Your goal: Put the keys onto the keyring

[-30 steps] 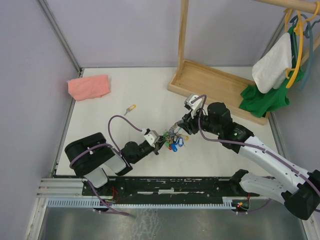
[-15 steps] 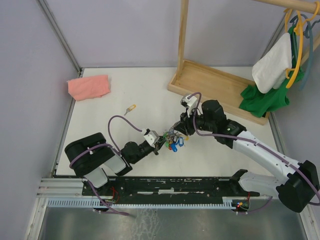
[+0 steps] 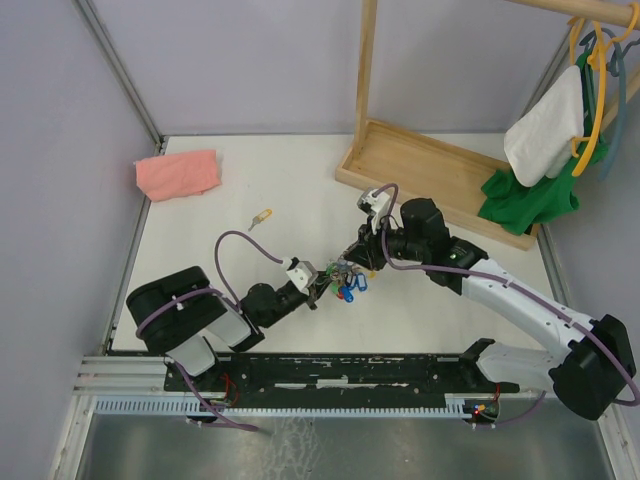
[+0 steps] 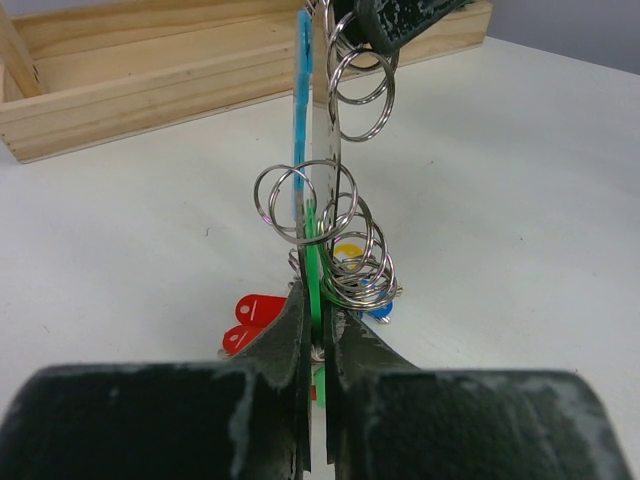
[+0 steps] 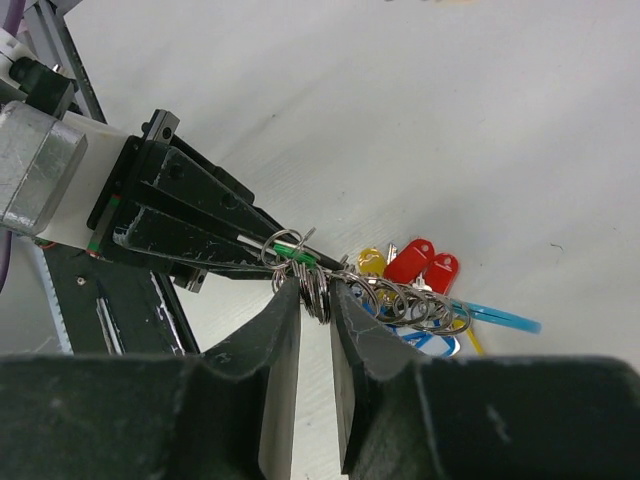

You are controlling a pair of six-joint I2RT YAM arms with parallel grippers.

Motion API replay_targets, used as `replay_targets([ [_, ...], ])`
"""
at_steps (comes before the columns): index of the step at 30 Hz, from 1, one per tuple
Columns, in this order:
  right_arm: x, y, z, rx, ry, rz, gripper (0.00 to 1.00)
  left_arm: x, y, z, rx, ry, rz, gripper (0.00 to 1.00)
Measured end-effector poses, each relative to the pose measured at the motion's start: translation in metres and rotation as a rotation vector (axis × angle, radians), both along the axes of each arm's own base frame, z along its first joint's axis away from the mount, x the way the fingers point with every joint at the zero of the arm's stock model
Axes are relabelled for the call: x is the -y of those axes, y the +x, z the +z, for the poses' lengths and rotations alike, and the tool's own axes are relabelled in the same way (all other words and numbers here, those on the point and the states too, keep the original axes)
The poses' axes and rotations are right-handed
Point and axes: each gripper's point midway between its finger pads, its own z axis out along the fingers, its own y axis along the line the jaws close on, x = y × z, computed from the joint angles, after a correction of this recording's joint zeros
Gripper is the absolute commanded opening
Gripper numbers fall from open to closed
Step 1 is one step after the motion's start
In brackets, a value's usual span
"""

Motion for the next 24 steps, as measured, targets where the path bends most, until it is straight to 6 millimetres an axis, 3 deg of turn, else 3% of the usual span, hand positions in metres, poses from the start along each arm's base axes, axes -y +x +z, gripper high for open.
replay_targets([
  [8, -0.003, 0.001, 0.004, 0.014, 0.021, 0.020, 0.02, -0.001, -0.001, 0.003, 0.005, -0.007, 0.000, 0.03],
  [17, 0.001, 0.000, 0.008, 0.074, -0.030, 0.072, 0.01, -0.010, -0.009, 0.014, 0.016, -0.035, -0.005, 0.37],
  [24, 0.002, -0.001, 0.015, 0.138, -0.096, 0.152, 0.01, -0.027, -0.031, 0.049, 0.016, -0.092, -0.049, 0.48],
])
